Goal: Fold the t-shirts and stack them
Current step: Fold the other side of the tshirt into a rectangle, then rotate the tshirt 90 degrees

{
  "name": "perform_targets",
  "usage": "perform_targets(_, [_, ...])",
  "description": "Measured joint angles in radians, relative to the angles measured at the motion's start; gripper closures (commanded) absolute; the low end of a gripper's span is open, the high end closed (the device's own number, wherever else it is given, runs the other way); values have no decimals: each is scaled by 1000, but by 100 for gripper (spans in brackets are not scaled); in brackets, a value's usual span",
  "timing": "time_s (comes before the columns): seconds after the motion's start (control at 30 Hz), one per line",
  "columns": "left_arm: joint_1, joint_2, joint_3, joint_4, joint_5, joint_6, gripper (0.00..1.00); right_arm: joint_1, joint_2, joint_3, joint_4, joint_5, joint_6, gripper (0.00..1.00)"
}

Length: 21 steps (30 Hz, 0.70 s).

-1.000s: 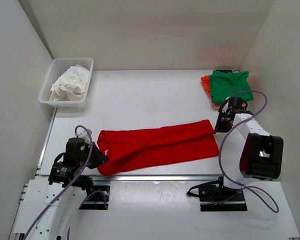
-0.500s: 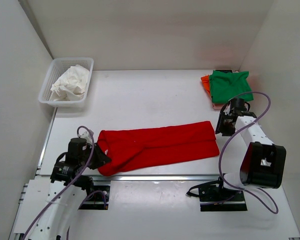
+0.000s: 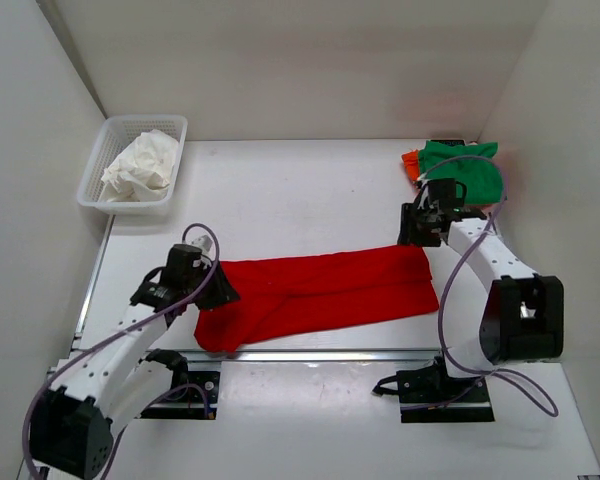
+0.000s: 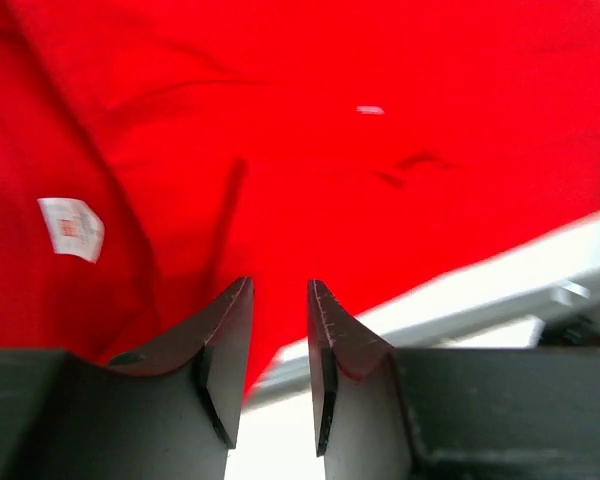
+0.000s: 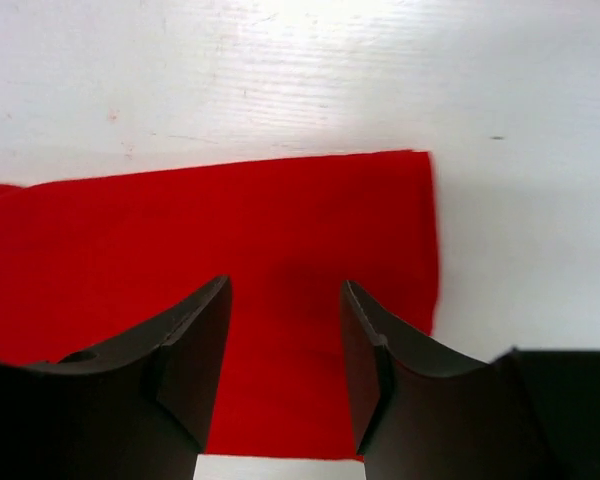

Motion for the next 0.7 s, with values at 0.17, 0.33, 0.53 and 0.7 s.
perform_targets(0.17, [-32, 235, 2, 60, -70, 8, 63, 60, 124, -41, 6, -11, 42, 54])
perform_targets(0.33, [-58, 631, 232, 56, -135, 65, 70, 130, 143, -112, -28, 12, 130, 54])
perform_targets(0.53, [-39, 1029, 671, -15, -130, 135, 72, 263, 1, -249, -27, -3, 277, 54])
perform_targets(0.7, [-39, 1478, 1369, -179, -167, 222, 71, 411, -113, -358, 46, -38, 429, 54])
